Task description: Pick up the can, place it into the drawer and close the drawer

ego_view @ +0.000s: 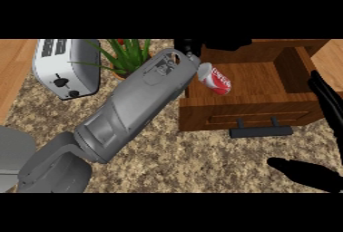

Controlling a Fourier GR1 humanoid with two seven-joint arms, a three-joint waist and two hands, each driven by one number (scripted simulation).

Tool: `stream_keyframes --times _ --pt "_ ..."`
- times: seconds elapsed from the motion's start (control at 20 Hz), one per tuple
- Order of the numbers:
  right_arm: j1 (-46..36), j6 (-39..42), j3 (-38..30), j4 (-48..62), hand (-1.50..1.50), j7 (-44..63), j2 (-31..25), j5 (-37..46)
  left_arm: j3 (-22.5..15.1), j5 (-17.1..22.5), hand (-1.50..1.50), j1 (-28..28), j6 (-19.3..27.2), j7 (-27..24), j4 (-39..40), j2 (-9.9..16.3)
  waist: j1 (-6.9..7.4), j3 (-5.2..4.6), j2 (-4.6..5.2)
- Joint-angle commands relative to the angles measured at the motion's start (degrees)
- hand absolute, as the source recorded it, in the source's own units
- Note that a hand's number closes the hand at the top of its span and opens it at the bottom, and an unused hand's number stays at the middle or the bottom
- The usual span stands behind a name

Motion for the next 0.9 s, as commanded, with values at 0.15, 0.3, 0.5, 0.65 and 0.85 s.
stream_keyframes --times 0.15,0.3,0.5,0.65,0.85 --pt "-0.98 -5.62 8.37 9.45 -1.50 -2.94 -0.31 16.50 1.25 0.08 -1.50 -0.63 0.19 1.30 0.31 0.00 1.33 0.02 -0.39" --pt "-2.57 -7.95 8.90 15.78 -1.50 -1.62 -0.24 21.83 1.87 -1.30 -1.50 0.11 -1.24 2.32 -1.25 1.64 2.98 -0.02 -0.82" --pt "-8.37 -15.29 9.47 27.04 -1.50 -1.93 4.21 25.77 1.49 -2.78 -1.50 -1.11 -1.70 7.38 -3.82 4.52 3.93 0.01 -0.90" --pt "-8.13 -19.45 7.76 32.38 -1.50 -4.53 5.08 25.14 1.01 -4.37 -1.50 2.80 -2.36 8.54 -7.93 7.94 3.95 0.01 -1.06" --pt "-12.01 -22.85 6.14 40.95 -1.50 -5.55 5.52 26.62 0.42 -6.16 -1.50 5.51 -1.48 12.23 -14.48 11.68 4.24 0.00 -1.13"
